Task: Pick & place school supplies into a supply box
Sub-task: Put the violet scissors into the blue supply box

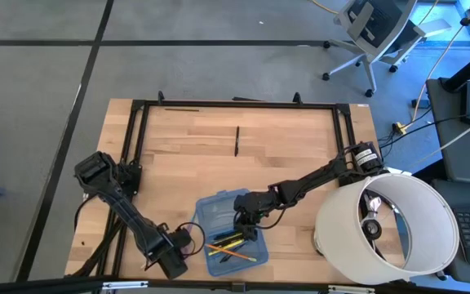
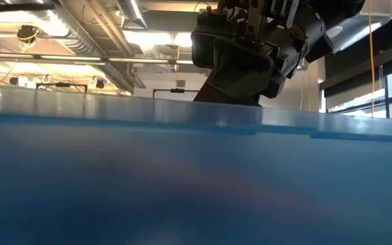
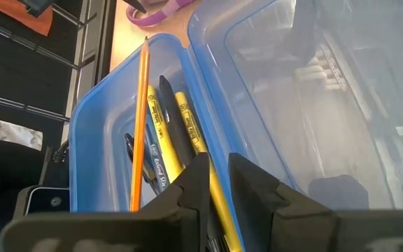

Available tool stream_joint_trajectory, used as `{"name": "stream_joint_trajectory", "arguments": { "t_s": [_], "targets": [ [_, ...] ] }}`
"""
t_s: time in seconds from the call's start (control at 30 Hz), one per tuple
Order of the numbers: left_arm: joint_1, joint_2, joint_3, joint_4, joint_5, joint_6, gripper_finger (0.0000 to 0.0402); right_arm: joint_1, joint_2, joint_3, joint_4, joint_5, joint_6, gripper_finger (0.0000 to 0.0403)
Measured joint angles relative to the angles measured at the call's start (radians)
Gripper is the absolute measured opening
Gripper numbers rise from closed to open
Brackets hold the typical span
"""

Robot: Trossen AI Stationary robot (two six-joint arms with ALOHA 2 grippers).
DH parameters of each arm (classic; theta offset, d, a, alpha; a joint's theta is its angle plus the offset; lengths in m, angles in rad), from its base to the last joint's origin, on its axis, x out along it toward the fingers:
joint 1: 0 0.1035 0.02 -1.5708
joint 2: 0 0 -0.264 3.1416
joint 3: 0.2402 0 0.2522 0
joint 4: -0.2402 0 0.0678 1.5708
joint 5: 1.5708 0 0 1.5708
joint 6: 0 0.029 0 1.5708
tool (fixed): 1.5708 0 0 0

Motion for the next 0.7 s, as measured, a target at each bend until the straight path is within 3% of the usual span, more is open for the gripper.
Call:
{"name": "stream_joint_trajectory", "arguments": {
  "t_s": [0.37, 0.7],
  "targets": [
    [-0.003, 0.005, 0.003, -0.074, -0.035, -0.005, 0.0163, 0.000, 0.000, 0.000, 0.000, 0.000, 0.000, 0.0061],
    [-0.002, 0.005, 0.000, -0.126, -0.062, 0.015, 0.0076, 0.007, 0.000, 0.000, 0.000, 0.000, 0.027, 0.0061]
  ]
}}
